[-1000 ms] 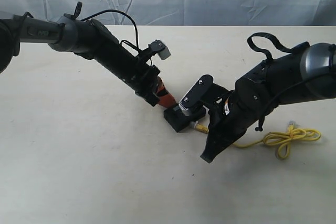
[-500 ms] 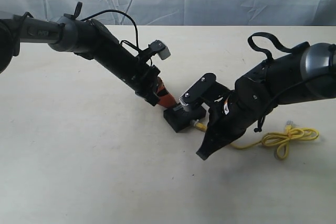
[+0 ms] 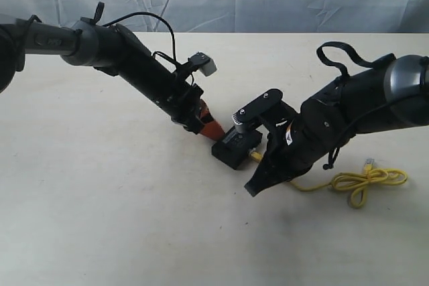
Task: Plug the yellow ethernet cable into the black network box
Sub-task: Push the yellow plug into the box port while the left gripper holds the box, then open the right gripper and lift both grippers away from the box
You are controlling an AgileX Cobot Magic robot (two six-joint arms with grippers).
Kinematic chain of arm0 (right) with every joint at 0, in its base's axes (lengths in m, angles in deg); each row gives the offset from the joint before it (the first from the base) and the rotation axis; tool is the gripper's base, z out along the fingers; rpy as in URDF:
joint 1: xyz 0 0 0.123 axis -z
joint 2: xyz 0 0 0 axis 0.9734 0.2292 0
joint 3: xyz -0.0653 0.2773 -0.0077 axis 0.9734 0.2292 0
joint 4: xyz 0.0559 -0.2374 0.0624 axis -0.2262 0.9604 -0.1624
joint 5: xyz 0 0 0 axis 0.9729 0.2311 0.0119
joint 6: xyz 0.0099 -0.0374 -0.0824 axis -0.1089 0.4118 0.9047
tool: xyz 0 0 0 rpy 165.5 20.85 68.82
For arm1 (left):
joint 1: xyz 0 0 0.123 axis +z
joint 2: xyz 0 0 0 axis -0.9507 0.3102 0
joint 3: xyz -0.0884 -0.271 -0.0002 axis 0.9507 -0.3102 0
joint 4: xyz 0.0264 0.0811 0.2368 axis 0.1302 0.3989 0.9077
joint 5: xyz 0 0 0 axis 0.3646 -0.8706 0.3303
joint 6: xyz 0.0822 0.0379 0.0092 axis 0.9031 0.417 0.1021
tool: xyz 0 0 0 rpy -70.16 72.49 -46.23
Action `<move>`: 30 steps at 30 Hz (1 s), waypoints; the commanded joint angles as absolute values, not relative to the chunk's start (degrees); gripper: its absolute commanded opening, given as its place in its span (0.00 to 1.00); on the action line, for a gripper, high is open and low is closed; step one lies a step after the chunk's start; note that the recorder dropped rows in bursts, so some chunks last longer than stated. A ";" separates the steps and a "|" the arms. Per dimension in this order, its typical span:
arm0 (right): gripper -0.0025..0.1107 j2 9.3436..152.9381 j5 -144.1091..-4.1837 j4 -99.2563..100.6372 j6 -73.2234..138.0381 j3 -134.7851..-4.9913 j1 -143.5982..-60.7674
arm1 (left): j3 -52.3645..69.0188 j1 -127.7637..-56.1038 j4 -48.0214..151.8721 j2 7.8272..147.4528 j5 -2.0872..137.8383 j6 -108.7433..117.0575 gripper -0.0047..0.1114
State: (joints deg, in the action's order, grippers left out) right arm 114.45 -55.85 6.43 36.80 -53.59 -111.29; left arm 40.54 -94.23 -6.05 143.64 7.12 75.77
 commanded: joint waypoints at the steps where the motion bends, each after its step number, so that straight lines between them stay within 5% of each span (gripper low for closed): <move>1: 0.02 114.29 -59.94 6.90 42.12 -53.80 -111.10 | 40.60 -94.43 -5.80 143.52 4.91 75.62 0.04; 12: 0.03 114.29 -60.43 6.63 42.51 -53.80 -111.10 | 40.60 -94.22 -4.74 143.52 4.89 75.60 0.04; 18: 0.34 113.95 -59.31 4.05 42.10 -53.80 -111.10 | 40.60 -92.85 -3.19 143.25 6.81 73.18 0.04; 21: 0.41 112.37 -57.94 0.69 42.10 -53.80 -110.62 | 40.60 -91.10 -1.27 141.60 8.59 69.22 0.04; 26: 0.35 105.77 -53.24 -6.20 40.74 -53.80 -106.97 | 40.60 -87.37 7.30 135.12 8.88 56.42 0.04; 30: 0.02 97.66 -47.27 -11.40 40.74 -53.80 -102.45 | 38.83 -85.60 17.23 126.38 9.69 43.19 0.04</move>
